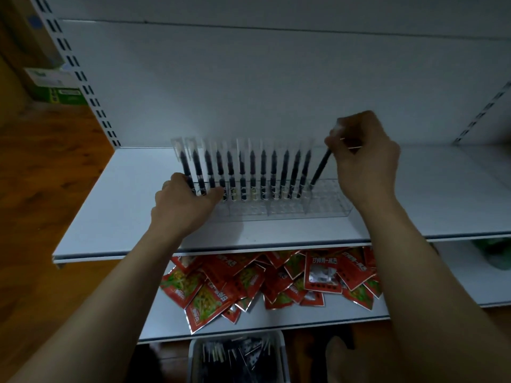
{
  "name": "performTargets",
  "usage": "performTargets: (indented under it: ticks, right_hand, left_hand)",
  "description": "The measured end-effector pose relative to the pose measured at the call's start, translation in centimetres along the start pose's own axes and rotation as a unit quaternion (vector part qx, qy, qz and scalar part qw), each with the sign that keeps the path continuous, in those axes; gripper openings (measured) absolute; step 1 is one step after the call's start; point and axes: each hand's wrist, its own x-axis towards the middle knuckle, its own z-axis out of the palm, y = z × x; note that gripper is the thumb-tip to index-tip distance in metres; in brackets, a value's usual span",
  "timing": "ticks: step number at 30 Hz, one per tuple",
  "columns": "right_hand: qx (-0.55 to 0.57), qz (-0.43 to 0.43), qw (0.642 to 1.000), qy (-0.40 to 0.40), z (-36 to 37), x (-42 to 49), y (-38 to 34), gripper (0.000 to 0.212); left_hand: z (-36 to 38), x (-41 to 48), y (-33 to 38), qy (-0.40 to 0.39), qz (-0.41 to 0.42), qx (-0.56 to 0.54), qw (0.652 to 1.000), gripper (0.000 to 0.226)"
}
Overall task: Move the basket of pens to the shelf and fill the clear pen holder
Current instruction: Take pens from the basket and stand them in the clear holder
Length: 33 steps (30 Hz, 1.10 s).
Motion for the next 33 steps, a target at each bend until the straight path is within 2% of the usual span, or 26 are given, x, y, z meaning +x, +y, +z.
performTargets:
  ticks: [3,6,10,12,17,20,23,26,29,33]
  right_hand:
    - [-0.055,-0.039,0.996,-0.059,0.4,-1.0,0.8,0.020]
    - [-0.065,-0.063,0.994,-0.068,0.0,-1.5,0.9,0.030]
    - [-0.057,-0.037,0.992,-0.105,-1.3,-2.7,0.1,0.048]
    - [-0.051,-0.027,0.993,-0.104,-1.9,-3.7,-0.7,0.051]
    - [-0.028,0.000,0.997,-0.075,-2.6,-6.6,-3.0,0.034]
    - [-0.010,0.036,0.992,-0.124,-2.5,-8.9,-4.4,0.017]
    - [-0.018,0.069,0.967,-0.244,-1.6,-11.6,-5.1,0.013]
    - [-0.070,0.078,0.933,-0.344,0.1,-14.3,-4.7,0.012]
    - [-0.122,0.068,0.897,-0.420,1.9,-16.6,-4.0,0.013]
    - [-0.168,0.080,0.835,-0.517,3.4,-19.2,-2.5,0.012]
  left_hand:
    - [0.2,0.0,-0.2,0.007,0.004,0.002,1.000,0.065]
    - [0.1,0.0,-0.5,0.012,0.009,0.001,1.000,0.073]
    - [-0.4,-0.9,-0.8,0.033,0.024,0.003,0.999,0.090]
    - [-1.0,-1.9,-1.2,0.054,0.034,0.008,0.998,0.091]
    - [-2.8,-5.0,-3.1,0.111,0.052,-0.017,0.992,0.077]
    - [-3.7,-7.7,-4.0,0.121,0.064,-0.037,0.990,0.056]
    - [-3.3,-10.6,-4.9,0.076,0.073,-0.035,0.994,0.035]
    - [-1.9,-12.4,-6.1,0.017,0.083,0.004,0.996,0.024]
    - [-0.3,-13.0,-7.4,-0.027,0.087,0.065,0.994,0.019]
    - [1.5,-12.7,-10.4,-0.094,0.029,0.102,0.990,0.021]
